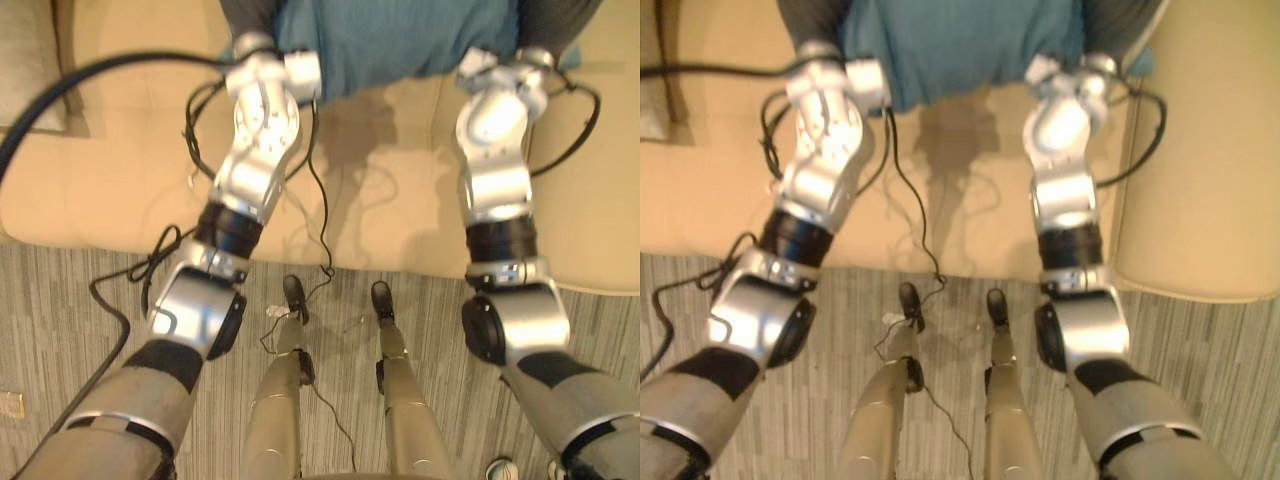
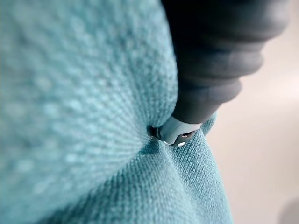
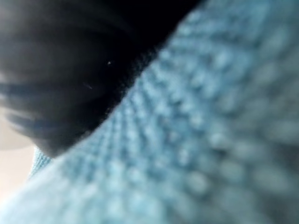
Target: Pick up cushions and gather them together orderly.
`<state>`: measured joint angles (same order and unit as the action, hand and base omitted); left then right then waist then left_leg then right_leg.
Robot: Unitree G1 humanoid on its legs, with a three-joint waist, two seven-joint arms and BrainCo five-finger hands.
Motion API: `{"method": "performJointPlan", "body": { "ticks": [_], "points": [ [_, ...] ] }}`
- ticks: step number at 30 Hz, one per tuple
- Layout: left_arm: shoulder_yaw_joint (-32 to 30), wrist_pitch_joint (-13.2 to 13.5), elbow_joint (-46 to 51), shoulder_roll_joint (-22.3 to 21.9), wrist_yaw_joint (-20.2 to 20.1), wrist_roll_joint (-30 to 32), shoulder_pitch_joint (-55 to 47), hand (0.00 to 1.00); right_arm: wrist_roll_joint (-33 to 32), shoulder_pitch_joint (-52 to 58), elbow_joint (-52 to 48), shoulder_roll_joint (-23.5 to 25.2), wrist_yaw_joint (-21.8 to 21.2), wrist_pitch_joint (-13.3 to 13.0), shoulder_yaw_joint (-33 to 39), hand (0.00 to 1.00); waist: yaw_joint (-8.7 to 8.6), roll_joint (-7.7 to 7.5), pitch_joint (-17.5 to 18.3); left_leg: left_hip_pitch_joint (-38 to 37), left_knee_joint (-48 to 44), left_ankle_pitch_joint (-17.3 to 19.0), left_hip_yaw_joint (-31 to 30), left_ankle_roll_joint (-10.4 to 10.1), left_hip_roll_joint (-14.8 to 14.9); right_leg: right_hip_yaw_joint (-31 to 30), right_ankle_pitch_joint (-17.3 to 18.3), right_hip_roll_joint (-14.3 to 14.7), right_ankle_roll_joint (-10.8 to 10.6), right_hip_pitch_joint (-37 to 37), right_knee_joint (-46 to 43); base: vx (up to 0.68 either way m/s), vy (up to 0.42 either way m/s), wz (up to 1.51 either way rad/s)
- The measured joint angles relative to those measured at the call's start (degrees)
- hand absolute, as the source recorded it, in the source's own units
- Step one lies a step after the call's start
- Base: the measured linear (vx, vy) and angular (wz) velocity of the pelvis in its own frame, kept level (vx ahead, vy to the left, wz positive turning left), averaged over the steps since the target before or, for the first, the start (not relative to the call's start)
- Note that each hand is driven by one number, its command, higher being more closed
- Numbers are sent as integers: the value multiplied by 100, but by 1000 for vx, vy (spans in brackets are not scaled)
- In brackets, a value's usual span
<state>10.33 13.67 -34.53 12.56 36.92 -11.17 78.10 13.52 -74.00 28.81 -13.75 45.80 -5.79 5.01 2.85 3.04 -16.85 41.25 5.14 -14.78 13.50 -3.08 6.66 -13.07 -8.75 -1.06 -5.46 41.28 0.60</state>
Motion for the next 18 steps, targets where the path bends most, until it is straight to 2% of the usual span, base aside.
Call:
{"method": "performJointPlan", "body": {
  "ticks": [5, 10, 13, 18],
  "points": [
    [-501, -53, -834, -104, 71, 81, 866, 0, -135, -770, 678, 17, 231, 247, 211, 0, 17, 3, -103, 346, 66, -53, -43, -11, 50, 109, -102, -1, 5, 242, 200, -6, 35, 4],
    [-850, -119, -1103, -224, -237, -20, 930, 0, -741, -770, 875, 42, 182, 249, 310, 0, 39, 2, -117, 514, 65, -52, -101, -13, 94, 293, -102, 25, 5, 370, 198, 7, 32, 5],
    [-1137, -175, -1227, -463, -356, -38, 761, 0, -1035, -607, 1014, 164, 103, 249, 394, 0, 29, -1, -123, 507, 62, -50, -124, -15, 95, 317, -102, 27, 6, 370, 157, 3, 52, 0],
    [-1400, -260, -1223, -1026, -412, -146, -393, 0, -1284, 515, 884, 748, -176, 243, 595, 0, 44, -8, -128, 459, -109, -9, -144, -65, 159, 318, -88, 91, 14, 368, -82, -25, 35, -4]
  ]
}}
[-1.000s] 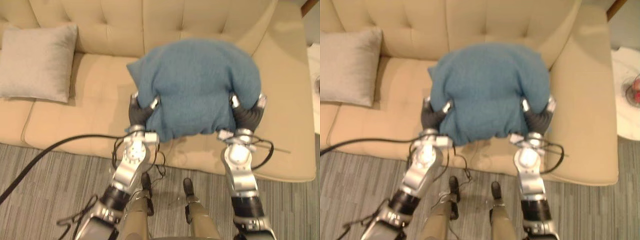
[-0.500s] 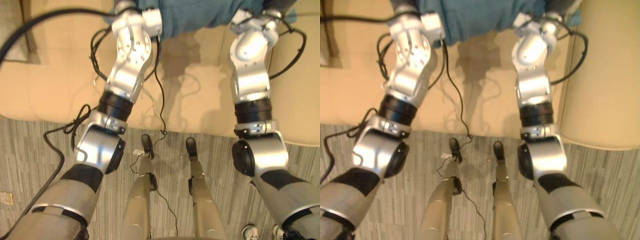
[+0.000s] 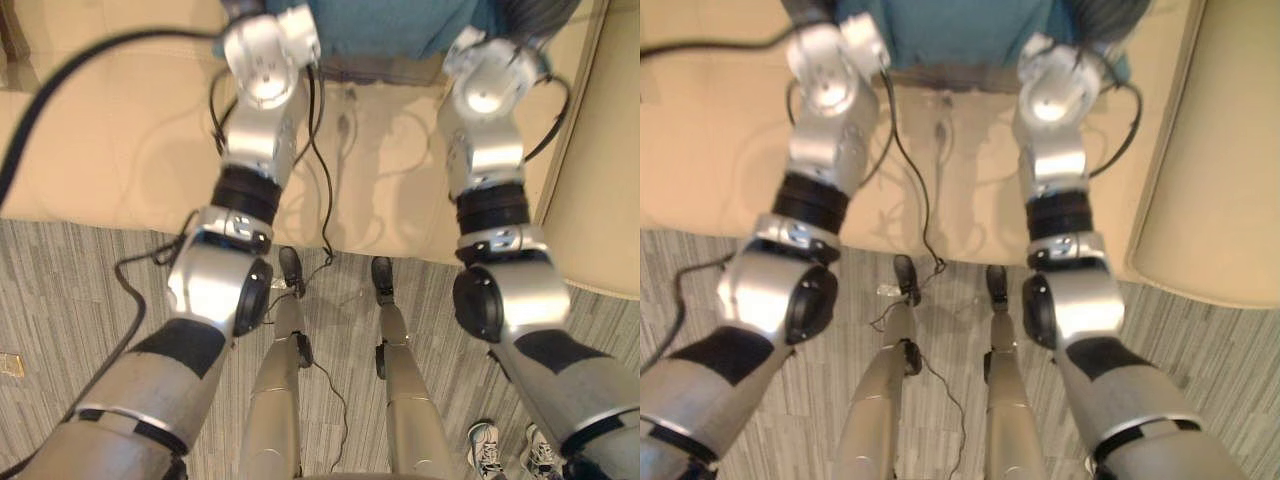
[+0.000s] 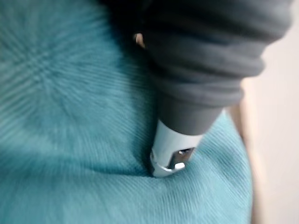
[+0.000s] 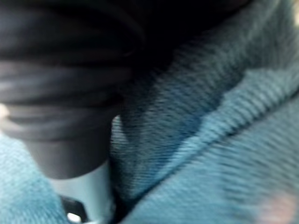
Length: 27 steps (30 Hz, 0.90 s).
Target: Pick up cushions and gather them together orderly.
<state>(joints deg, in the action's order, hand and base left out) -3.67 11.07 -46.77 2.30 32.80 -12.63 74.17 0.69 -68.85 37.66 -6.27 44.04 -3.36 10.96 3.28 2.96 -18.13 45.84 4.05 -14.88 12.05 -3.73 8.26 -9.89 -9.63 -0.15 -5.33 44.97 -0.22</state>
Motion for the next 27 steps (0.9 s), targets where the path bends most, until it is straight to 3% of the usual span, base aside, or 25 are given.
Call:
{"method": "performJointPlan", "body": {
  "ticks": [6, 9, 16, 19, 25, 27],
  "points": [
    [85, 52, 345, -308, -297, 14, -864, 0, -80, 1192, -633, 261, -257, -156, 15, 0, 1, -37, -98, -89, -304, 190, -203, -144, 44, 164, 574, 71, 146, 44, -781, -66, 1, 16],
    [79, 79, 607, -163, -364, 14, -1413, 0, -81, 1900, -1277, 410, -426, -285, 23, 0, 20, -149, -170, -66, -541, 328, -258, -173, 71, 192, 832, 109, 175, 223, -1329, -76, -24, 6],
    [106, 82, 1582, 155, -423, 20, -2181, 0, -62, 2972, -2735, 339, -538, -438, 456, 0, 14, -209, -203, 112, -935, 344, -488, -132, 83, 373, 968, 116, 193, 315, -1743, -34, -33, 12],
    [290, 226, 2310, 331, -509, 18, -2642, 0, -46, 3709, -3397, 201, -722, -591, 436, 0, 5, -226, -199, -70, -1151, 479, -579, -136, 96, 500, 1080, 107, 210, 37, -1850, 6, -44, 17],
    [588, 389, 3045, 443, -1176, 4, -4192, 0, -20, 5947, -3950, 131, -1726, -906, -43, 0, -2, -382, -133, -899, -1545, 962, -774, -162, 58, 794, 1548, 22, 246, -1035, -1950, 35, -15, 24],
    [609, 388, 3085, 521, -1515, 11, -4904, 0, 5, 6771, -3834, 224, -2256, -907, -132, 0, -2, -521, -52, -1345, -1486, 1043, -777, -128, -4, 842, 1662, -52, 230, -1489, -1909, 78, 14, 18]
  ]
}}
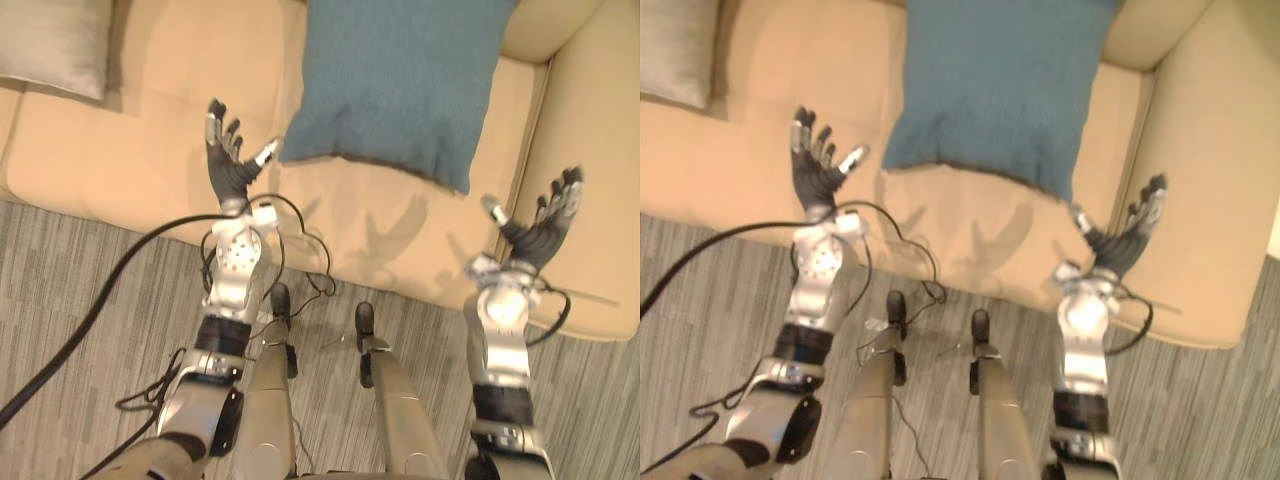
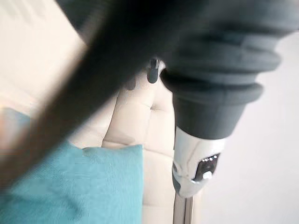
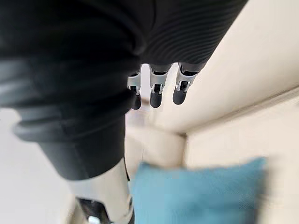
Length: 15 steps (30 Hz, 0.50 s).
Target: Pick up cushions and gather them together orderly.
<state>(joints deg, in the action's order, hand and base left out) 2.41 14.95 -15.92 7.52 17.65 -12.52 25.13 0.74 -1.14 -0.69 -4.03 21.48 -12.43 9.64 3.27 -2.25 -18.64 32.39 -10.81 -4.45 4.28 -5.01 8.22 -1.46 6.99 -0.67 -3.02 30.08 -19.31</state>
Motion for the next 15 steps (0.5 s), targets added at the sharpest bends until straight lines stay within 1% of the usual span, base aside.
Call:
{"method": "performJointPlan", "body": {
  "ticks": [1, 2, 4, 5, 6, 7, 8, 9, 11, 12, 14, 15],
  "points": [
    [1, -2, 53, 35, -79, 5, -268, 0, 0, 167, 48, 24, -107, -4, -42, 0, -18, -43, 33, -118, -1, 28, 0, 11, -17, -4, 6, -24, 2, -125, 12, 119, 21, 6],
    [-13, -4, 96, 45, -197, 9, -795, 0, 9, 452, 203, 55, -303, -50, -101, 0, -58, -103, 135, -317, -5, 60, 12, -2, -57, -11, 25, -61, 15, -346, 68, 131, 30, 6],
    [-28, -31, 70, 55, -370, 36, -1508, 0, 118, 799, 677, 107, -543, -54, -112, 0, -65, -168, 361, -596, -22, 189, 13, 16, -96, 19, 47, -111, -9, -732, 222, 151, 39, 9],
    [-45, -33, 43, -9, -439, 82, -1812, 0, 129, 893, 921, 139, -623, -50, -130, 0, -65, -180, 472, -710, -21, 226, 14, 28, -116, 39, 47, -133, -10, -886, 300, 121, 32, 9],
    [-79, -32, 5, -53, -460, 108, -1979, 0, 138, 944, 1075, 153, -683, -50, -140, 0, -66, -177, 544, -771, -22, 256, 10, 37, -128, 65, 47, -146, -10, -983, 344, 133, 35, 12],
    [-146, -35, -220, -147, -572, 117, -2287, 0, 149, 1027, 1477, 173, -825, -31, -209, 0, -59, -171, 709, -952, -21, 324, 3, 42, -161, 90, 54, -183, -18, -1224, 466, 88, 27, 11],
    [-173, -37, -392, -172, -583, 119, -2436, 0, 152, 1044, 1724, 173, -895, -22, -279, 0, -47, -159, 801, -1065, -15, 359, 5, 47, -177, 100, 59, -206, -25, -1362, 523, 99, 40, 9],
    [-191, -39, -487, -184, -594, 120, -2511, 0, 153, 1046, 1856, 174, -934, -15, -319, 0, -44, -152, 852, -1118, -15, 372, 6, 51, -184, 107, 59, -218, -26, -1441, 561, 62, 42, 5],
    [-300, -46, -1073, -207, -692, 142, -2689, 0, 169, 1048, 2505, 182, -1067, 19, -417, 0, 1, -121, 1104, -1347, 26, 410, 12, 49, -206, 129, 63, -250, -31, -1712, 678, 36, 38, 4],
    [-331, -46, -1196, -212, -701, 169, -2716, 0, 180, 1050, 2631, 183, -1089, 25, -425, 0, 7, -115, 1147, -1405, 53, 410, 12, 49, -211, 135, 65, -255, -30, -1759, 700, -9, 25, 5],
    [-421, -49, -1789, -189, -806, 336, -2846, 0, 337, 1068, 3162, 172, -1160, 59, -423, 0, 7, -72, 1342, -1651, 225, 402, 7, 43, -240, 170, 78, -278, -24, -1937, 806, -31, 20, 5],
    [-451, -50, -1917, -189, -817, 384, -2882, 0, 385, 1085, 3260, 166, -1171, 76, -423, 0, 6, -57, 1401, -1692, 277, 382, 6, 37, -249, 182, 81, -283, -22, -1961, 826, -13, 12, 8]
  ]
}}
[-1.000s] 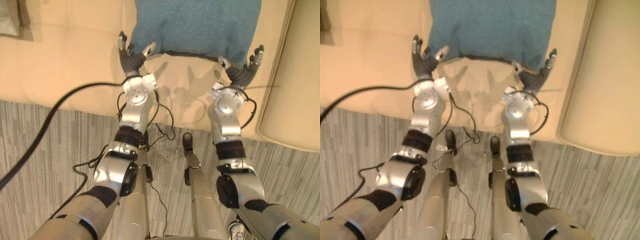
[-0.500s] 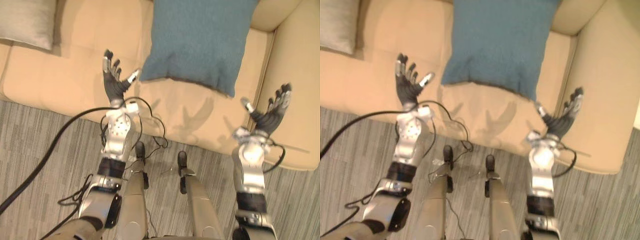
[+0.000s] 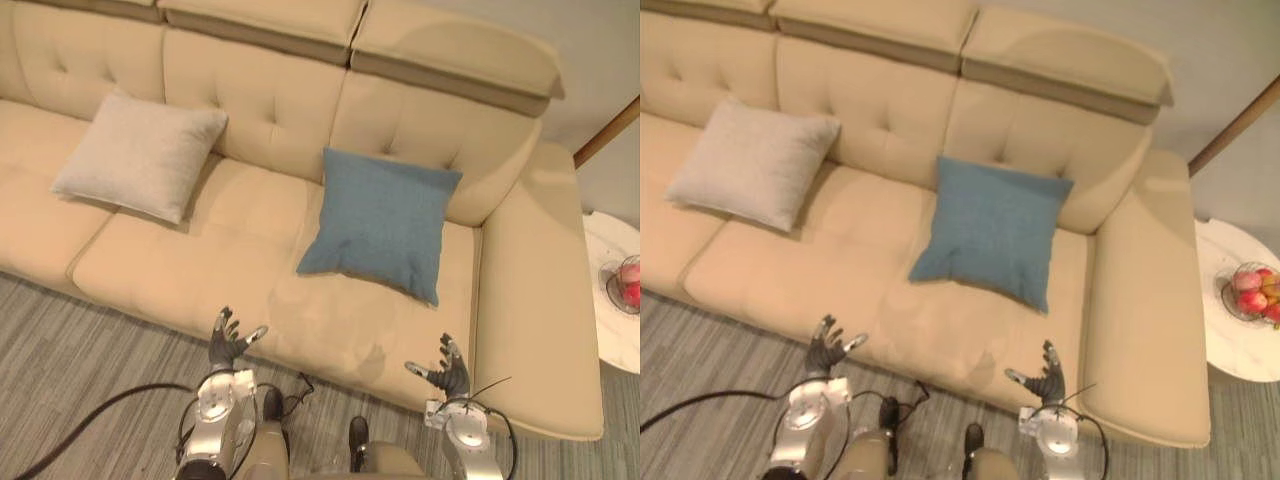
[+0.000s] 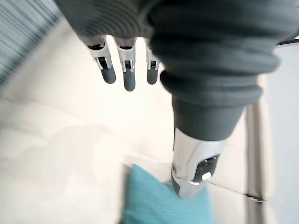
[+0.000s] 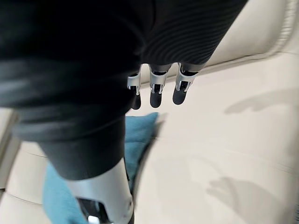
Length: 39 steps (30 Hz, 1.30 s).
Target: Pick up cushions and gather them together orderly.
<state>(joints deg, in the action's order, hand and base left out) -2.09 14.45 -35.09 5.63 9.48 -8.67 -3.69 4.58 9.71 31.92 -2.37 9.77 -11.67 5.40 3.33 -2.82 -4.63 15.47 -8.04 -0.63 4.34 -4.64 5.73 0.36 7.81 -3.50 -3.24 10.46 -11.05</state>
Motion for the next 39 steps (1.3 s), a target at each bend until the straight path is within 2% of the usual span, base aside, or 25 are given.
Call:
{"method": "performJointPlan", "body": {
  "ticks": [6, 12, 17, 22, 26, 28, 30, 32, 33, 34, 35, 36, 38, 39],
  "points": [
    [-147, -69, -1170, 43, -252, 766, -226, 0, 226, 9, 1067, -6, -144, 92, -14, 0, -1, 74, 264, -454, 516, -185, -11, -49, -51, 104, 28, -35, -35, -315, 183, 3, 1, 4],
    [-149, -197, -1731, 15, -322, 1283, -247, 0, 225, -112, 1640, 4, -252, 142, -122, 0, -4, 62, 334, -578, 614, -211, -25, -34, -93, 129, -39, -67, -22, -482, 347, 44, -4, 2],
    [-366, -376, -2081, -146, -320, 1506, -239, 0, 222, -185, 2008, 17, -268, 265, -118, 0, 4, 44, 335, -921, 920, -244, -23, 11, -211, 118, -70, -160, -81, -785, 550, 68, 17, 0],
    [-370, -419, -2183, -173, -315, 1646, -164, 0, 200, -268, 2177, 59, -271, 332, -112, 0, 9, 15, 320, -962, 995, -251, 38, 33, -276, 51, -102, -208, -145, -802, 593, 49, 18, -6],
    [-360, -435, -2190, -197, -308, 1658, -123, 0, 173, -419, 2177, 207, -271, 343, -115, 0, 34, -11, 309, -935, 991, -209, 304, 63, -208, -97, -246, -178, -301, -669, 571, 9, 10, -31],
    [-327, -487, -2198, -207, -305, 1658, -25, 0, 162, -484, 2174, 253, -273, 357, -137, 0, 34, -4, 300, -848, 951, -165, 339, 78, -150, -96, -368, -132, -290, -521, 485, -36, 5, -23],
    [-299, -522, -2189, -205, -285, 1655, 166, 0, 159, -596, 2167, 256, -279, 422, -204, 0, 47, 5, 280, -557, 659, -84, 455, 140, 35, 77, -644, -8, -300, -110, 115, -62, 11, -21],
    [-305, -525, -2150, -223, -254, 1644, 257, 0, 154, -639, 2114, 256, -274, 440, -240, 0, 62, 63, 224, -391, 457, -55, 485, 219, 187, 280, -695, 46, -221, 5, -122, -119, 0, -9],
    [-349, -531, -2069, -268, -231, 1641, 316, 0, 151, -650, 2055, 262, -278, 441, -236, 0, 48, 37, 205, -371, 301, -46, 455, 230, 158, 575, -54, -198, -96, 278, -1780, -127, -29, 24],
    [-365, -519, -1927, -277, -212, 1590, 320, 0, 150, -605, 2071, 265, -284, 441, -231, 0, 70, 6, 221, -319, 81, -35, 354, 244, 122, 548, 198, -409, -296, 157, -2981, -64, -38, 34],
    [-372, -517, -1897, -277, -212, 1570, 315, 0, 150, -601, 2072, 269, -286, 440, -231, 0, 78, -12, 234, -270, 23, -38, 318, 243, 112, 514, 223, -467, -343, 114, -3165, -83, -91, 37],
    [-432, -515, -1837, -294, -212, 1518, 317, 0, 150, -620, 2071, 292, -292, 437, -209, 0, 99, -81, 266, -12, -264, -39, 303, 244, 85, 339, 265, -622, -481, -104, -3506, -155, -149, 19],
    [-588, -525, -1839, -384, -212, 1501, 326, 0, 154, -657, 2068, 321, -290, 424, -145, 0, 234, -133, 267, 309, -627, -44, 305, 237, 73, 31, 240, -670, -626, -527, -3228, -198, -176, 13],
    [-594, -523, -1841, -423, -210, 1475, 321, 0, 153, -656, 2078, 333, -286, 419, -108, 0, 306, -153, 259, 469, -809, -48, 307, 230, 63, -77, 189, -661, -627, -847, -2685, -235, -215, 11]
  ]
}}
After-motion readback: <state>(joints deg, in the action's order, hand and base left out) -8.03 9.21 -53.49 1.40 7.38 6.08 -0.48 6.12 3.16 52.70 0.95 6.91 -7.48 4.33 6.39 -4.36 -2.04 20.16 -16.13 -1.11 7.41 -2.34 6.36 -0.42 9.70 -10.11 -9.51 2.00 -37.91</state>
